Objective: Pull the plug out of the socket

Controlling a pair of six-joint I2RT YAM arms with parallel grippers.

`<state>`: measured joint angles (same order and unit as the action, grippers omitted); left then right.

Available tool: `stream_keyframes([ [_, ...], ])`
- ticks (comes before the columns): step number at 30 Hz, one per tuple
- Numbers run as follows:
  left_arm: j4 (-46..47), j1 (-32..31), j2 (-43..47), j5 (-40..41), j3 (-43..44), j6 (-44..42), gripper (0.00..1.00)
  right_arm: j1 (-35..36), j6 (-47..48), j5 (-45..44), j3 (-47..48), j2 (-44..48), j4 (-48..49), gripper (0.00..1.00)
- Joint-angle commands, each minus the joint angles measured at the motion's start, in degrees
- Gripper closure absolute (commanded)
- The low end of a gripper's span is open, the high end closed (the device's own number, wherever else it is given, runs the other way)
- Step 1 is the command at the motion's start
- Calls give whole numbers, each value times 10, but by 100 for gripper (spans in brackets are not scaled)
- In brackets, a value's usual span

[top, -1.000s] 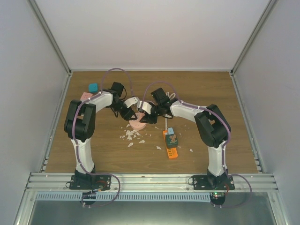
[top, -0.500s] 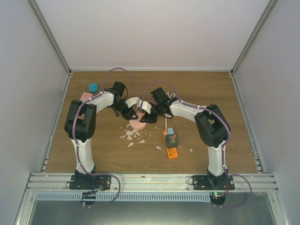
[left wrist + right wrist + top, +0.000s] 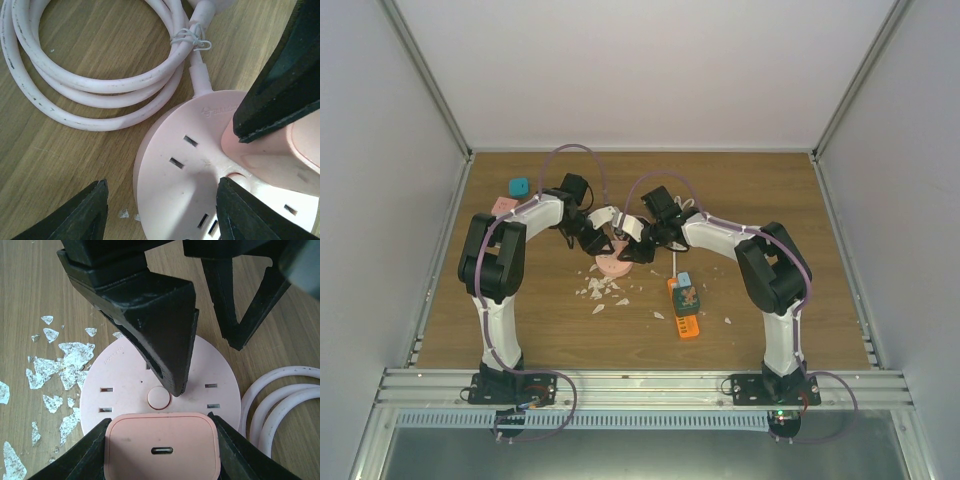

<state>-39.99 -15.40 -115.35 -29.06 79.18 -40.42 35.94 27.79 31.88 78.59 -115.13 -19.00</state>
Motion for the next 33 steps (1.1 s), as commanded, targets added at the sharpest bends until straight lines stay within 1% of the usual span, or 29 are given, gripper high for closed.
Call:
stream_keyframes([
  [1, 11, 3, -66, 185, -36, -23, 41, -4, -34, 66, 36, 43, 27, 87],
  [5, 14, 2, -64, 186, -39, -24, 41, -3, -30, 64, 23, 56, 35, 87],
  [10, 22, 0, -59, 195, -47, -32, 42, 10, 20, 28, 8, 67, 37, 87],
  [20, 24, 0, -63, 199, -48, -35, 43, 22, 57, 6, -6, 78, 33, 87],
  [22, 26, 0, -62, 200, -49, -36, 43, 23, 47, 3, -1, 76, 31, 88],
  [26, 30, 0, -61, 204, -52, -37, 43, 14, -23, 42, 40, 56, -3, 88],
  [33, 36, 0, -60, 209, -55, -41, 44, 11, -66, 50, 32, 61, 5, 89],
])
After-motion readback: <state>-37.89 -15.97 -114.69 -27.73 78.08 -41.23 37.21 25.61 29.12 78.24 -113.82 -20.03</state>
